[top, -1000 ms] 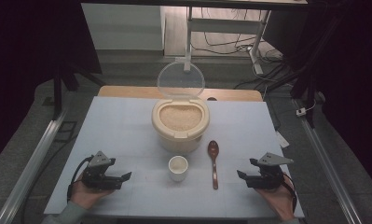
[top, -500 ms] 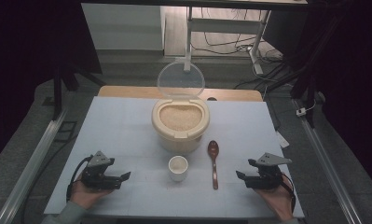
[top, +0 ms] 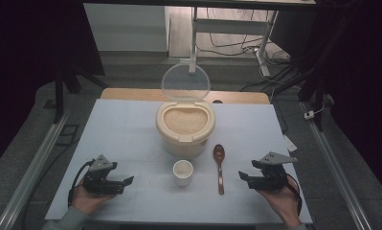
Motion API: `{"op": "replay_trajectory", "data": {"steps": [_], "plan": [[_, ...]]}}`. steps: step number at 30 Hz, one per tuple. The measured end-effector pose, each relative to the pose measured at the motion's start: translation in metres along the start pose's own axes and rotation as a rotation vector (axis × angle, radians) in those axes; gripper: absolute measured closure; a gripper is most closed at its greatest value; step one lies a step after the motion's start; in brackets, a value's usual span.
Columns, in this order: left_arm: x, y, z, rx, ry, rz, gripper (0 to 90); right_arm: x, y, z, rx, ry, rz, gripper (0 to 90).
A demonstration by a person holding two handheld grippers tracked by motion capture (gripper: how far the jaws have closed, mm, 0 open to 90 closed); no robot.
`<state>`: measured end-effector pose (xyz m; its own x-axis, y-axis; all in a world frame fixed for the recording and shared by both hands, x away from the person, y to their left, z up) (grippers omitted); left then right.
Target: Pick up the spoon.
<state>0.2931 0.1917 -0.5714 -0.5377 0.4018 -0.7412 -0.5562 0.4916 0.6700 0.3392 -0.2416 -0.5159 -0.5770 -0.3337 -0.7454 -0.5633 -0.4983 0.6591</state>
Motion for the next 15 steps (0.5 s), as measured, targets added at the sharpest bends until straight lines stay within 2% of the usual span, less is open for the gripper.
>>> {"op": "replay_trajectory", "data": {"steps": [4,5,11,12,15], "plan": [[0.0,0.0,-0.002,0.003,-0.002,-0.001,13.2,-0.007,-0.001,0.006,0.008,-0.036,0.036,33.4],[-0.001,-0.001,-0.002,0.004,-0.004,-0.002,13.3,-0.013,-0.002,0.011,0.01,-0.053,0.054,33.8],[-0.001,-0.003,-0.002,0.006,-0.002,0.003,13.2,-0.02,-0.007,0.021,0.01,-0.043,0.098,33.9],[-0.001,-0.003,-0.002,0.007,-0.002,0.003,13.2,-0.022,-0.009,0.024,0.025,-0.036,0.108,33.4],[-0.002,-0.003,-0.001,0.004,-0.003,0.005,13.2,-0.024,-0.01,0.026,0.032,-0.033,0.117,33.4]]}}
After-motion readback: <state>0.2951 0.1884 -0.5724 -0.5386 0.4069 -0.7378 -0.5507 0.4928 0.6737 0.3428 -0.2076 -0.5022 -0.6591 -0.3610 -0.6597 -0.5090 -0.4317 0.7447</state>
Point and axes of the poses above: each handheld gripper's, and its own axes: y roughly backward along the jaws, x roughly out of its underside, z roughly to its left, the point moved 8 cm from there along -y, roughly forward along the jaws, and after that the axes turned 7 degrees about -y, right-handed, at the moved point
